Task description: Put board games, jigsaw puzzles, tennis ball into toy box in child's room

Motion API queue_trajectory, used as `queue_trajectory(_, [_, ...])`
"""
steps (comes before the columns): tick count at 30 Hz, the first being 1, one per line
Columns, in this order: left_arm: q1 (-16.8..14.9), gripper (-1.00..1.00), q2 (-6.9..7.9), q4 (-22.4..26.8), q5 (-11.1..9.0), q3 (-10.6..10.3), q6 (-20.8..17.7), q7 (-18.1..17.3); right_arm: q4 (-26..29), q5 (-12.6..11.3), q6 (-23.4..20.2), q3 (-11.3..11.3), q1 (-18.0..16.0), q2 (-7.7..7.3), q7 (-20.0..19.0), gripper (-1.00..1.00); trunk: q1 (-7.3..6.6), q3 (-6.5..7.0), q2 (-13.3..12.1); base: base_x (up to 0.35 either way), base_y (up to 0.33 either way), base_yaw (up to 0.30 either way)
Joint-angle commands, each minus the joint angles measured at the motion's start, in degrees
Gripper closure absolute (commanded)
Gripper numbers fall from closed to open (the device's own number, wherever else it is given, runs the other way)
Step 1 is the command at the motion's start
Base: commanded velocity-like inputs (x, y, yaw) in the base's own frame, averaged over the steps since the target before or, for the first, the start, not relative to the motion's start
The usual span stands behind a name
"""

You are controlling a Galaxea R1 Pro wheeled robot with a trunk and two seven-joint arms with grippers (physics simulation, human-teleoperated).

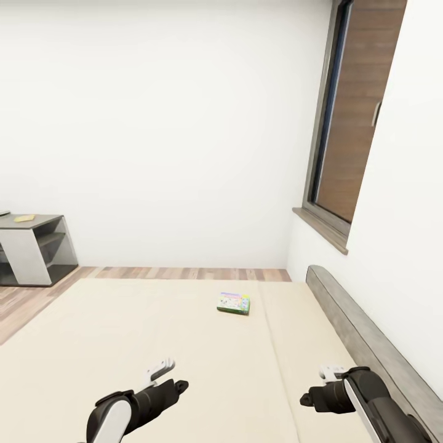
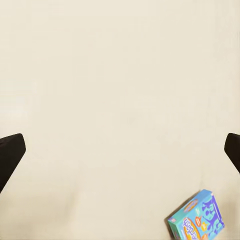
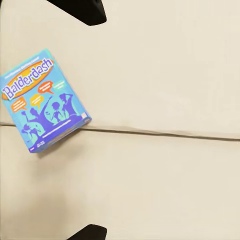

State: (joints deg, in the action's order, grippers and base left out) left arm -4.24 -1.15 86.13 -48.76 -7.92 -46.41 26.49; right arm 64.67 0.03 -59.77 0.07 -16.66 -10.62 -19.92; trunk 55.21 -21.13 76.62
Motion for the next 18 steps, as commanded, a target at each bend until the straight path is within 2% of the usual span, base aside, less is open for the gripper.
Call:
queue_trajectory(1, [-0.03, -1.00, 0.01, 0.05, -0.61, -0.01, -0.03, 0.58, 0.02, -0.03, -0.23, 0.01, -0.04, -0.02, -0.12, -1.00, 0.00, -0.12, 0.04, 0.000, 0.000, 0.000])
queue_trajectory(18, [0.09, -1.00, 0.15, 0.01, -0.56, -0.07, 2.40, 0.75, -2.10, -0.17, -0.23, 0.01, -0.04, 0.34, -0.12, -1.00, 0.00, -1.48, 0.04, 0.000, 0.000, 0.000])
